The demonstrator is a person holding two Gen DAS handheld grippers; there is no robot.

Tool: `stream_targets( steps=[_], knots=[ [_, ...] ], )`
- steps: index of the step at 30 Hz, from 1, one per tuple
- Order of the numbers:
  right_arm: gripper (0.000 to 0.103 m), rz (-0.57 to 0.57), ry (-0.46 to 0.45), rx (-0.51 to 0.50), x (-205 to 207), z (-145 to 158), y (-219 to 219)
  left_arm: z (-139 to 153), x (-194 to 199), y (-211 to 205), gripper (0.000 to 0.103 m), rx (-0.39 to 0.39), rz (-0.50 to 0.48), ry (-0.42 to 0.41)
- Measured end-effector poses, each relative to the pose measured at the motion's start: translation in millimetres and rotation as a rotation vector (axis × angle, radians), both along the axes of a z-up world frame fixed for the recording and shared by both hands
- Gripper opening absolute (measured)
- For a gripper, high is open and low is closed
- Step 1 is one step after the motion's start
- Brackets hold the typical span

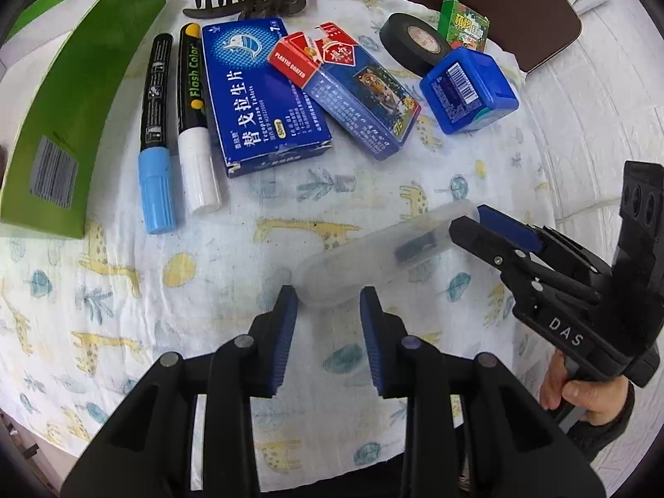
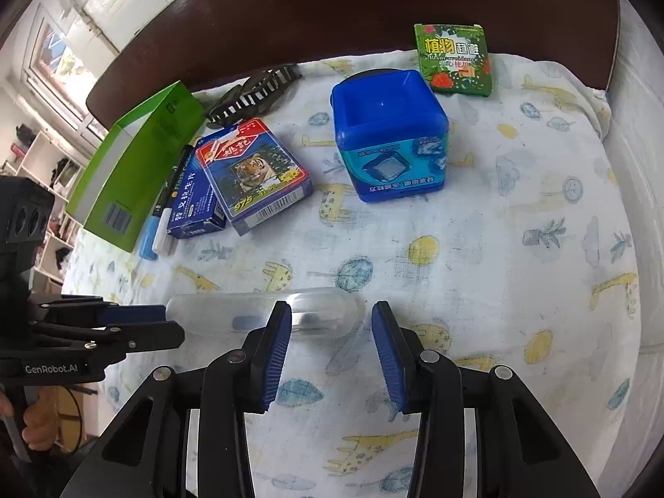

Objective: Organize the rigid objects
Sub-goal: 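Close the right tool around the clear plastic tube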

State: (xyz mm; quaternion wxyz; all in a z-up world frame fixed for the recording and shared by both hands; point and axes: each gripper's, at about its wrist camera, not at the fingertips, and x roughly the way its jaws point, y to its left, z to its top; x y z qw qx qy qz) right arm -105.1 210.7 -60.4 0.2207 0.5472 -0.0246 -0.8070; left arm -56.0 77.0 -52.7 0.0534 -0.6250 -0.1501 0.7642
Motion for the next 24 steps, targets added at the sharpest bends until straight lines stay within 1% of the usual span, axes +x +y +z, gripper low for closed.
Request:
stream_targets(
  steps=[2, 5, 6, 7, 8, 9, 10, 11, 12, 13, 15, 16, 17, 19, 21, 22, 23, 24],
  knots=[
    [0.041, -0.023, 0.008, 0.031, 3, 2, -6, 1, 1, 5, 0.03, -0.021, -0.006, 0.009],
    [0.04, -0.079, 0.034, 0.095, 13, 5, -13, 2, 3, 5, 0.029, -0.009, -0.006, 0.021],
    [0.039, -0.075, 0.057, 0.126, 19, 7, -17, 3, 4, 6, 0.027, 0.0, -0.017, 0.028],
    [0.035, -0.069, 0.073, 0.149, 24, 8, -22, 3, 3, 10, 0.017, 0.029, -0.041, 0.027],
    [0.013, -0.045, 0.058, 0.102, 28, 8, -25, 3, 4, 13, 0.013, 0.048, -0.068, 0.02],
    [0.011, -0.015, 0.005, 0.001, 30, 6, -27, 4, 6, 14, 0.011, 0.044, -0.098, 0.026],
    [0.011, -0.003, -0.025, -0.04, 32, 3, -32, 5, 9, 18, 0.004, 0.015, -0.118, 0.037],
    [0.01, 0.008, -0.006, 0.005, 34, 2, -40, 7, 11, 20, 0.006, 0.002, -0.124, 0.047],
    [0.01, 0.002, 0.034, 0.077, 36, 1, -46, 8, 13, 17, 0.007, 0.014, -0.124, 0.047],
    [0.01, -0.01, 0.041, 0.099, 35, -1, -46, 9, 15, 12, 0.01, 0.021, -0.114, 0.049],
    [0.01, -0.041, -0.021, -0.012, 32, -2, -29, 12, 17, -2, 0.016, -0.007, -0.081, 0.063],
    [0.01, -0.058, -0.048, -0.05, 30, -2, -19, 13, 18, -9, 0.026, -0.007, -0.058, 0.063],
    [0.011, -0.067, -0.056, -0.063, 27, 0, -11, 13, 17, -14, 0.031, 0.009, -0.041, 0.061],
    [0.014, -0.097, -0.034, -0.034, 20, 6, 3, 16, 16, -19, 0.031, 0.032, -0.03, 0.062],
    [0.021, -0.118, -0.021, -0.032, 8, 10, 14, 20, 8, -15, 0.032, 0.045, -0.03, 0.059],
    [0.03, -0.111, -0.025, -0.037, 3, 9, 17, 18, 6, -10, 0.032, 0.056, -0.038, 0.049],
    [0.044, -0.093, -0.039, -0.038, -5, 7, 18, 16, 6, -4, 0.032, 0.064, -0.042, 0.036],
    [0.049, -0.072, -0.054, -0.036, -14, 4, 18, 14, 7, -1, 0.032, 0.068, -0.041, 0.026]
  ],
)
